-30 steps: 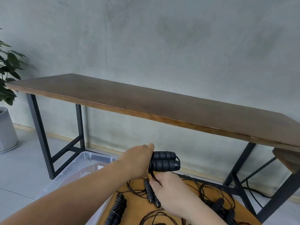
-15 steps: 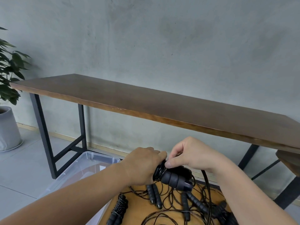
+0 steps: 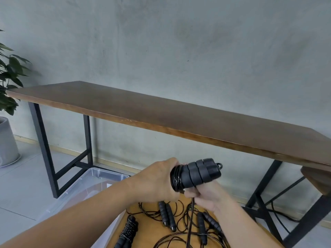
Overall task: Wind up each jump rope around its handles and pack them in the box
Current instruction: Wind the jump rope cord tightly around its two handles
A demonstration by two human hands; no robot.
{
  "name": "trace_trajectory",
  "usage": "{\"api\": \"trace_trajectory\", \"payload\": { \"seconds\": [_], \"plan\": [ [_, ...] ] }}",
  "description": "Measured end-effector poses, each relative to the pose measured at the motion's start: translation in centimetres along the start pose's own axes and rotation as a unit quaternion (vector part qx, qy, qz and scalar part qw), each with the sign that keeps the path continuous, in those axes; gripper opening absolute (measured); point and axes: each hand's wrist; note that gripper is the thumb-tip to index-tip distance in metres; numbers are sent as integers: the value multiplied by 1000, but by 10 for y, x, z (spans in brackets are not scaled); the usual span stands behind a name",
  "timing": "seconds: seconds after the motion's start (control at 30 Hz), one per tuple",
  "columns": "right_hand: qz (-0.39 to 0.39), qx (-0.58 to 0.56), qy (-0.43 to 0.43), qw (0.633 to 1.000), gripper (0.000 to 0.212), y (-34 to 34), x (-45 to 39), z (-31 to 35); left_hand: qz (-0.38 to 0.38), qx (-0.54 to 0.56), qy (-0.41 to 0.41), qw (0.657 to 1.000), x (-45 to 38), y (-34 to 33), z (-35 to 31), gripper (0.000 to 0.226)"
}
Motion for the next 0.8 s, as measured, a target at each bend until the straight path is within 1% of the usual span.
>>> {"api": "trace_trajectory", "payload": {
  "seconds": [0.07, 0.17, 0.23, 0.27, 0.37, 0.4, 0.43, 0.5, 0.57, 0.63, 0.7, 0.73, 0.8],
  "plan": [
    [-10, 49, 11, 999, 17, -1, -1, -16, -14, 14, 27, 999, -2, -1, 2, 40],
    [-54, 58, 28, 996, 16, -6, 2, -36, -7, -10, 48, 999, -5, -7, 8, 56],
    [-76, 80, 19, 994, 19, -10, 6, -48, -18, -70, 53, 996, -9, -12, 16, 69],
    [-80, 103, 14, 991, 23, -13, 9, -52, -27, -107, 53, 992, -11, -14, 21, 72],
    [-95, 222, 6, 970, 29, -18, 16, -58, -25, -205, 57, 977, -15, -20, 30, 63],
    [-100, 286, 6, 953, 30, -20, 18, -59, -23, -231, 60, 971, -15, -22, 33, 58],
    [-99, 359, 7, 928, 32, -22, 20, -58, -25, -257, 64, 964, -16, -24, 35, 54],
    [-88, 507, 15, 857, 37, -26, 25, -54, -27, -302, 74, 950, -16, -27, 41, 49],
    [-79, 598, 39, 797, 38, -30, 31, -42, -26, -336, 65, 939, -14, -30, 46, 48],
    [-65, 663, 53, 744, 34, -39, 39, -24, -22, -356, 37, 933, -12, -32, 45, 49],
    [-53, 700, 61, 710, 29, -48, 43, -7, -15, -368, 3, 930, -9, -32, 40, 52],
    [-50, 708, 66, 701, 25, -51, 43, 0, -15, -378, -17, 925, -8, -31, 36, 53],
    [-54, 712, 81, 696, 17, -54, 40, 13, -14, -409, -55, 911, -6, -29, 30, 53]
  ]
}}
Point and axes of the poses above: each hand's wrist, its own x-axis away from the middle knuckle, its own y-axis out of the back of the hand, z = x × y, and after that the axes turned 11 degrees about -x, right-handed
